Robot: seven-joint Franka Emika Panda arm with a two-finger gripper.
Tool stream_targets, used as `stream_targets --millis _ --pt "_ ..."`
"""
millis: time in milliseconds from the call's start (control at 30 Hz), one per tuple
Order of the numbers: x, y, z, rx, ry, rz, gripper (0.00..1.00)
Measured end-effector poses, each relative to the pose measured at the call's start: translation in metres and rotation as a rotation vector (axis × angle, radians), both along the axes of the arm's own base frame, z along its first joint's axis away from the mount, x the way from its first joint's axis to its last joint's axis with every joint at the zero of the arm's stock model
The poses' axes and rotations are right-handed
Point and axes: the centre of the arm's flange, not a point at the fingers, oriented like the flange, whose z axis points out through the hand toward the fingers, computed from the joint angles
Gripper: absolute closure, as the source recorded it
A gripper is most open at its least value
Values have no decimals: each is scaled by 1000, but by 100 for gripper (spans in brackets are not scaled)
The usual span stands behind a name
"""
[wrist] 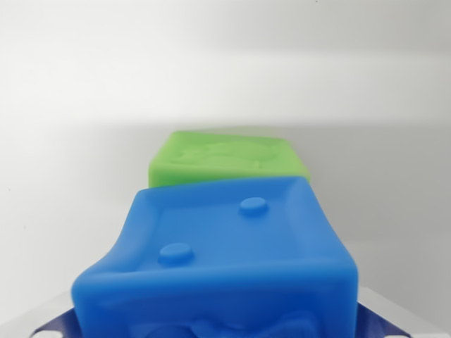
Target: Stack cube
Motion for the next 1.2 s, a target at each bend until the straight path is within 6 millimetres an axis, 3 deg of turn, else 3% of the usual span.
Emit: stream_targets --millis 33,67,1200 --pt "0 0 0 0 0 0 100" --pt "0 0 0 0 0 0 0" --pt "0 0 0 0 0 0 0"
